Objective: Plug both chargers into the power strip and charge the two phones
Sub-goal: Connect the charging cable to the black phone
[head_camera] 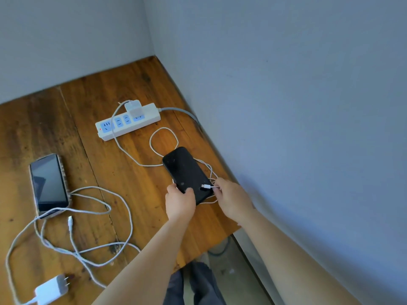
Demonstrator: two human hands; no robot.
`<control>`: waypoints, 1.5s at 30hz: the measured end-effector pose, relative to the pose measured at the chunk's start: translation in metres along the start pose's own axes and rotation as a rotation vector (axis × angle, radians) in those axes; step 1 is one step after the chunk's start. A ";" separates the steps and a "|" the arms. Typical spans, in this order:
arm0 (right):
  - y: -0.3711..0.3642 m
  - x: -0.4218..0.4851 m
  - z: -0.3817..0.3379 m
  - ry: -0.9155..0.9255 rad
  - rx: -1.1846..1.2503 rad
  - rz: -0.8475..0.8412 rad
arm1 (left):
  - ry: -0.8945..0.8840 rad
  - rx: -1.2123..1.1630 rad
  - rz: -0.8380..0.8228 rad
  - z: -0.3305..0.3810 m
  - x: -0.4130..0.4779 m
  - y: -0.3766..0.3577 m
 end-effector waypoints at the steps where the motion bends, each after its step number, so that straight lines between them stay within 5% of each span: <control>1: 0.000 -0.001 0.002 -0.002 0.026 -0.030 | 0.045 -0.028 0.016 0.002 0.000 -0.002; 7: -0.001 -0.007 0.007 -0.043 0.166 -0.207 | 0.278 -0.119 0.010 0.009 0.009 -0.007; 11: -0.003 -0.007 0.013 -0.098 0.230 -0.269 | 0.237 -0.148 0.013 0.009 0.006 -0.006; 15: 0.002 -0.011 0.017 -0.186 0.295 -0.149 | 0.105 -0.131 -0.086 0.005 0.001 -0.001; 20: 0.021 -0.019 0.014 -0.332 0.549 -0.105 | 0.146 -0.266 -0.161 0.001 -0.014 0.026; 31: 0.111 -0.075 -0.057 -0.057 0.594 -0.128 | 0.261 -0.820 -0.387 0.031 -0.083 0.104; 38: 0.137 -0.106 -0.106 0.094 0.696 -0.251 | 0.175 -0.879 -0.420 0.053 -0.126 0.134; 45: 0.133 -0.114 -0.121 0.182 0.585 -0.158 | 0.151 -0.867 -0.386 0.063 -0.141 0.148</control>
Point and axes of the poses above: each hand's wrist, its own x-axis towards the middle knuckle, its own y-axis out of the back of the hand, z = x × y, the point moved 3 cm from there along x, towards the middle knuckle, and after that the axes turned 2 degrees about y, right-handed, at the moved point
